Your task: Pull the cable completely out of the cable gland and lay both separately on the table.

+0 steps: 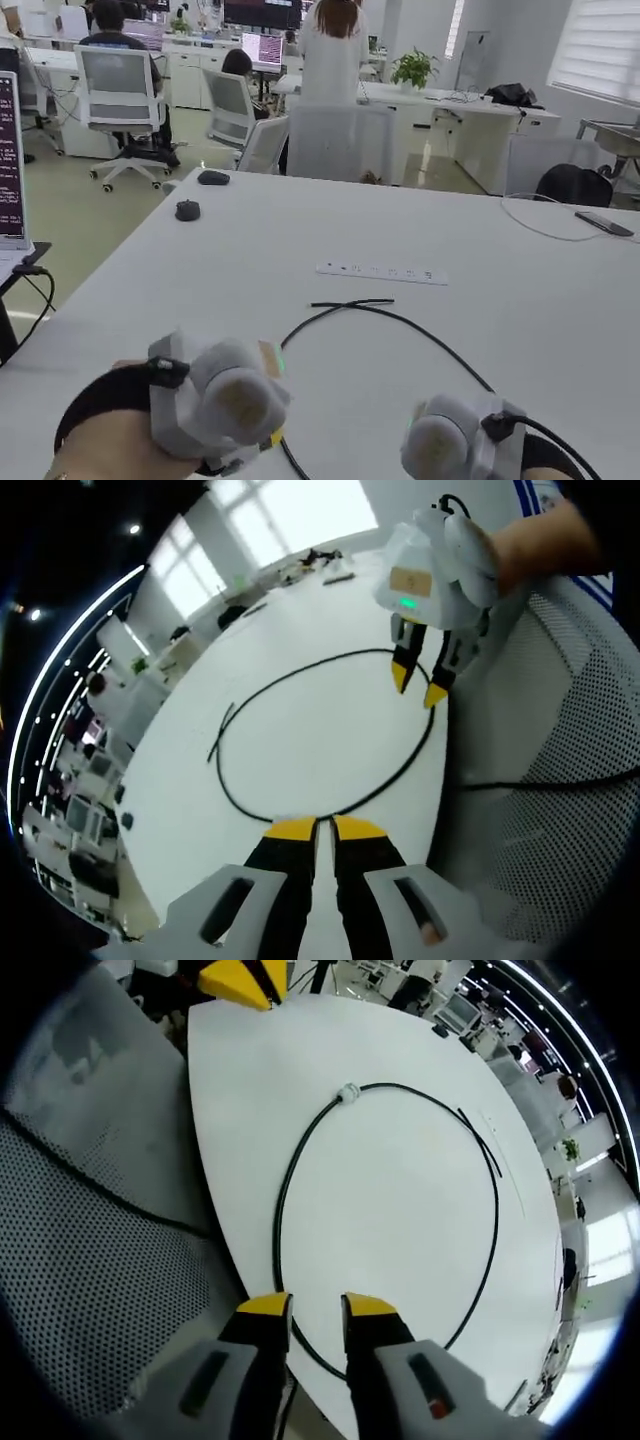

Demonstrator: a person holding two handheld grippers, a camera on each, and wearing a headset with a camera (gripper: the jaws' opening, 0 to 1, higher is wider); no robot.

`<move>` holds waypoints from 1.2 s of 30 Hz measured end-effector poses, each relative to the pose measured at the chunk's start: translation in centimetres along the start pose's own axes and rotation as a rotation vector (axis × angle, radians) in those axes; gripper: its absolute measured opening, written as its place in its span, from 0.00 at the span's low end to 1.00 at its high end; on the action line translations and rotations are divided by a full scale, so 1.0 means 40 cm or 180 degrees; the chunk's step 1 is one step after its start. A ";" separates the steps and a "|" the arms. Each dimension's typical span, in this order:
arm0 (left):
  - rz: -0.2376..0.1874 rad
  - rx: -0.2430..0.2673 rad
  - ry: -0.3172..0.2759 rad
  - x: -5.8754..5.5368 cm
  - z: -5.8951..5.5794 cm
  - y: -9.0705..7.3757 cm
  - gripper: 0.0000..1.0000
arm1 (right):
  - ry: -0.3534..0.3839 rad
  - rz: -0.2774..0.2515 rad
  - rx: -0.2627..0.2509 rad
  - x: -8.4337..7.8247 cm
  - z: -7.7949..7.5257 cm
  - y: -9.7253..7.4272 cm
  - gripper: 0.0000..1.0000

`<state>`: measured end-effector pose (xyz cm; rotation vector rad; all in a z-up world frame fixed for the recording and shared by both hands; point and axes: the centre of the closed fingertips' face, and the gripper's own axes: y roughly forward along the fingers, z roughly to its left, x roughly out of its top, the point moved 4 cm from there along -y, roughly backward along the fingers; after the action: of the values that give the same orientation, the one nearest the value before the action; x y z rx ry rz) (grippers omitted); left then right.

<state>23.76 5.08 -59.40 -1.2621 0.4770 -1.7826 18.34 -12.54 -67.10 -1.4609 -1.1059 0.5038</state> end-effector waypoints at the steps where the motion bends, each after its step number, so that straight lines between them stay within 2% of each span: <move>1: 0.0009 -0.0004 -0.0008 -0.011 0.015 0.002 0.10 | -0.0001 -0.0004 0.0005 0.001 0.002 0.001 0.19; 3: 0.0075 -0.0097 -0.0002 -0.028 0.035 0.008 0.13 | -0.0021 -0.0021 0.0009 0.005 0.004 0.000 0.19; 5: 0.0139 -0.0154 0.0144 -0.047 0.059 0.021 0.16 | -0.0023 -0.0059 -0.0003 0.011 0.002 -0.003 0.19; 8: 0.0333 -0.0354 0.0417 -0.084 0.086 0.055 0.19 | 0.0029 -0.0116 -0.0005 0.013 -0.002 -0.007 0.19; 9: 0.0349 -0.0393 0.0439 -0.088 0.088 0.059 0.20 | 0.0055 -0.0132 0.0010 0.013 -0.002 -0.008 0.19; 10: 0.0435 -0.0561 0.0441 -0.103 0.090 0.074 0.19 | 0.0069 -0.0140 0.0019 0.013 -0.002 -0.008 0.19; 11: 0.0469 -0.0646 0.0450 -0.111 0.093 0.083 0.19 | 0.0079 -0.0154 0.0022 0.014 -0.003 -0.008 0.19; 13: 0.0487 -0.0664 0.0475 -0.123 0.123 0.113 0.22 | 0.0105 -0.0189 0.0022 0.016 -0.005 -0.009 0.19; 14: 0.0524 -0.0739 0.0463 -0.129 0.130 0.128 0.24 | 0.0120 -0.0204 0.0024 0.017 -0.006 -0.010 0.19; 17: 0.0562 -0.0798 0.0499 -0.137 0.151 0.167 0.26 | 0.0156 -0.0219 0.0037 0.016 -0.007 -0.008 0.19; 21: 0.0653 -0.0937 0.0726 -0.138 0.153 0.235 0.30 | 0.0176 -0.0237 0.0054 0.016 -0.006 -0.008 0.19; 25: 0.0692 -0.1029 0.1079 -0.130 0.138 0.297 0.35 | 0.0180 -0.0251 0.0075 0.018 -0.004 -0.006 0.18; 26: 0.0719 -0.1115 0.1206 -0.134 0.129 0.314 0.35 | 0.0182 -0.0252 0.0077 0.017 -0.003 -0.007 0.18; 27: 0.0720 -0.1190 0.1344 -0.134 0.124 0.322 0.34 | 0.0183 -0.0253 0.0079 0.017 -0.003 -0.007 0.18; 29: 0.0611 -0.1331 0.1532 -0.131 0.109 0.339 0.32 | 0.0188 -0.0254 0.0086 0.017 -0.002 -0.006 0.19; 30: 0.0738 -0.1279 0.1487 -0.148 0.115 0.356 0.29 | 0.0194 -0.0256 0.0089 0.017 -0.002 -0.006 0.19; 31: 0.0796 -0.1253 0.1512 -0.154 0.117 0.366 0.29 | 0.0195 -0.0258 0.0090 0.016 -0.003 -0.006 0.19; 32: 0.0746 -0.1248 0.1631 -0.147 0.119 0.376 0.30 | 0.0194 -0.0261 0.0096 0.017 -0.002 -0.006 0.19; 34: 0.0764 -0.1300 0.1633 -0.155 0.117 0.394 0.32 | 0.0187 -0.0259 0.0110 0.017 0.000 -0.005 0.19; 35: 0.0810 -0.1349 0.1636 -0.159 0.117 0.394 0.29 | 0.0182 -0.0259 0.0114 0.017 0.001 -0.004 0.19; 36: 0.0750 -0.1394 0.1575 -0.150 0.121 0.399 0.28 | 0.0179 -0.0262 0.0116 0.018 0.001 -0.004 0.19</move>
<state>35.60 2.16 -72.24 -0.9759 1.2989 -1.8356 18.57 -11.95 -66.76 -1.3840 -1.1022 0.4208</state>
